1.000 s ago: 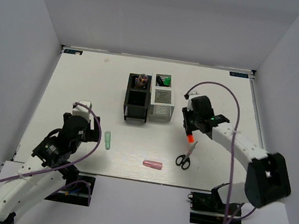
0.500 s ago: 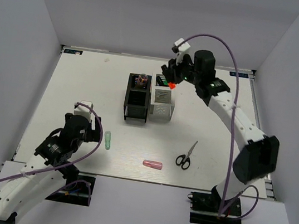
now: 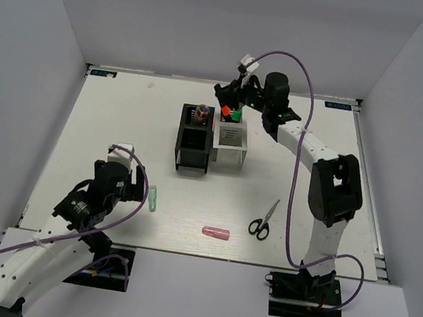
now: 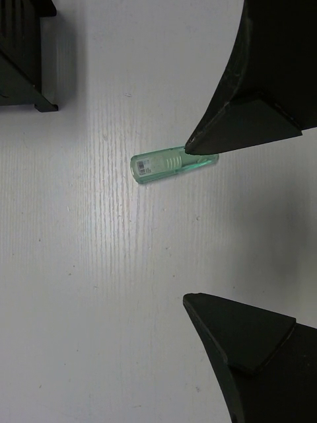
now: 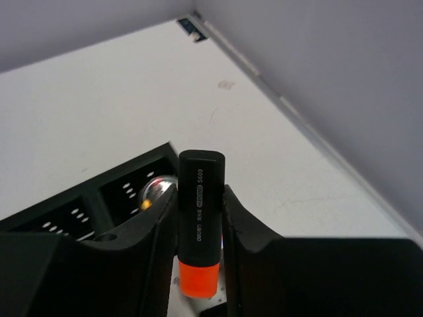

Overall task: Sort the stationery into containers
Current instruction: Place the pen in the storage box.

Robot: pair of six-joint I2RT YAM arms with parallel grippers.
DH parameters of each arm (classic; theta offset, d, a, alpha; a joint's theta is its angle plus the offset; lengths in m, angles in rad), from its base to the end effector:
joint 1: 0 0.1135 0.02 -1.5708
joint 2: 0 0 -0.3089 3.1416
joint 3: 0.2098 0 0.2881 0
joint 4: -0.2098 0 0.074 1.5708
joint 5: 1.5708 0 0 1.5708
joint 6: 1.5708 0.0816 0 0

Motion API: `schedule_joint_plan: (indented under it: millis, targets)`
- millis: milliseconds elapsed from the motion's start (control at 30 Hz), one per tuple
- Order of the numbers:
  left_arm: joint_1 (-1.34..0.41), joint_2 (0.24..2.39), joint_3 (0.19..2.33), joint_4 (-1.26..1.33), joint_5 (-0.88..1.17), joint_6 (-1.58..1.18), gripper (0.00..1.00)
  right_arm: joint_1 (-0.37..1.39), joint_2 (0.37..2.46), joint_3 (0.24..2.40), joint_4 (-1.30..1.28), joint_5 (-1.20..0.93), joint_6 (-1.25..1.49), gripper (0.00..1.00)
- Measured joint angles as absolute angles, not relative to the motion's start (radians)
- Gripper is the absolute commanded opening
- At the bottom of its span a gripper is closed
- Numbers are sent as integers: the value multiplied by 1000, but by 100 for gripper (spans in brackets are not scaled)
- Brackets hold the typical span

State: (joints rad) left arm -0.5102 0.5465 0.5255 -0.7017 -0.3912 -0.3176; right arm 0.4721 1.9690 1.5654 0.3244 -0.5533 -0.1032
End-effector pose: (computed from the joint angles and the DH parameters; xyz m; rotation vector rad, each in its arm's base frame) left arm 0.1471 -0.0467 0.2293 0.0158 2.2286 -0.0004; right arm 0.4841 0.2953 0.3314 -0.8750 1.4460 0.7333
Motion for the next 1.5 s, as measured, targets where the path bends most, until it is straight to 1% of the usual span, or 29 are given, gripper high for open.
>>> schedule_joint_plan:
  millis: [167,333,1000,1200,1233,1300,1333,1400,1433,1500]
  targets:
    - [-506,557,518,-702,-388,-315,95,425,2002,1554,518,-562,2,0]
    - [-503,560,518,-701,-382,-315,95,392,2032,1532,625,-584,77,0]
    - [-492,582,517,-698,-376,-315,95,355,2148,1522,758,-659,133,0]
    - [-490,583,517,-698,-375,-315,95,347,2159,1465,786,-682,146,0]
    - [-488,583,517,-697,-374,-315,95,347,2160,1457,789,-685,146,3]
    - [-486,585,517,-697,-373,-315,95,347,2164,1450,791,-691,147,13]
    - [-486,585,517,-697,-373,-315,95,347,2164,1444,794,-696,146,28]
    - [-485,586,517,-697,-371,-315,95,348,2164,1433,803,-708,145,40]
    - [-485,585,517,-696,-371,-315,95,348,2164,1425,812,-712,144,52]
    - [-485,585,517,-696,-369,-315,95,348,2164,1408,825,-719,143,56]
